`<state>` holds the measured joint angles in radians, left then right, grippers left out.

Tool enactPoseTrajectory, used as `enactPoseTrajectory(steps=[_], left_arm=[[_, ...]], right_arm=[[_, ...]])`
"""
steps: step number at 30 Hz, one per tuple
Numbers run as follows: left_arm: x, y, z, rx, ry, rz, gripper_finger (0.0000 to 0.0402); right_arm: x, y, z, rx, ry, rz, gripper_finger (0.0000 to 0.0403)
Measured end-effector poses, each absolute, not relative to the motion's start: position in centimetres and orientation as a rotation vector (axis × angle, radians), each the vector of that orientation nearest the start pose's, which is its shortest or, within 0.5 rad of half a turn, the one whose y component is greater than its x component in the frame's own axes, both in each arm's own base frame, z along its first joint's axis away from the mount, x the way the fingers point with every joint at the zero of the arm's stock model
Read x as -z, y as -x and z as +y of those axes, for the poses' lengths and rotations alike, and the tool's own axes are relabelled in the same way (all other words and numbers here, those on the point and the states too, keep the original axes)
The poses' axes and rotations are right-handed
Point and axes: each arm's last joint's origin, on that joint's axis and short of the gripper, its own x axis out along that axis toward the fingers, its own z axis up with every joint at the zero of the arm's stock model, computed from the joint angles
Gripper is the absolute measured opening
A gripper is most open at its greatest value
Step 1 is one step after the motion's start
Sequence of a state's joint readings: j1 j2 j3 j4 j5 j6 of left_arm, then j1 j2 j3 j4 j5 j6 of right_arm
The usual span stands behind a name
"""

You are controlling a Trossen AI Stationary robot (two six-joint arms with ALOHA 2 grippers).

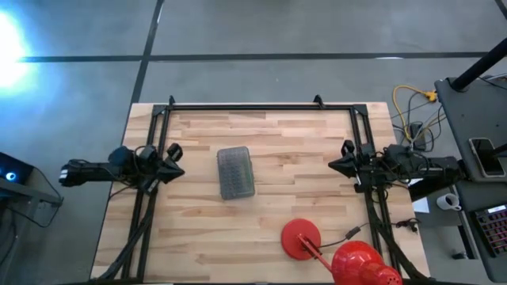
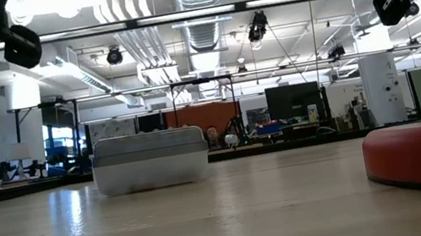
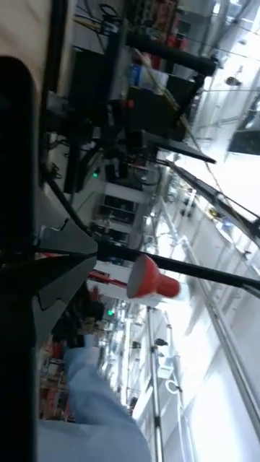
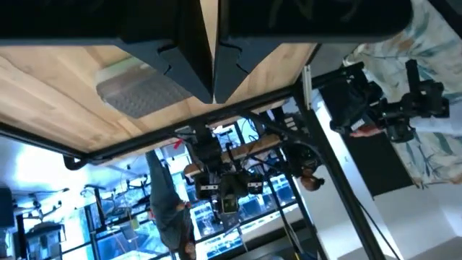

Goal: Pick & place school supplies into a supply box
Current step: Return to Home Position

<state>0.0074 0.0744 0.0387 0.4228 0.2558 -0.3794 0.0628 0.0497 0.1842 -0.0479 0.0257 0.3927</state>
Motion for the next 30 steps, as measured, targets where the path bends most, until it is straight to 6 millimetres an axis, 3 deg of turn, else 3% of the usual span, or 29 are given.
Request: enactPoseTrajectory(steps=[6, 12, 16, 30], left_arm=[[-20.6, -9.0, -0.7, 0.317, 0.319, -0.345, 0.0001], [-20.1, -9.0, -0.7, 0.311, 0.323, -0.323, 0.0001], [-19.9, -9.2, -0.6, 0.305, 0.328, -0.289, 0.0001], [-18.9, -10.4, -0.6, 0.282, 0.347, -0.164, 0.0001]], right_arm=[[-21.4, -8.9, 0.5, -0.054, -0.396, -0.08, 0.0009], [-18.1, -9.6, 0.5, -0.067, -0.4, -0.15, 0.0009], [-16.8, -9.7, 0.6, -0.041, -0.393, -0.015, 0.0009], [-16.9, -9.7, 1.0, -0.094, -0.395, -0.017, 0.0009]])
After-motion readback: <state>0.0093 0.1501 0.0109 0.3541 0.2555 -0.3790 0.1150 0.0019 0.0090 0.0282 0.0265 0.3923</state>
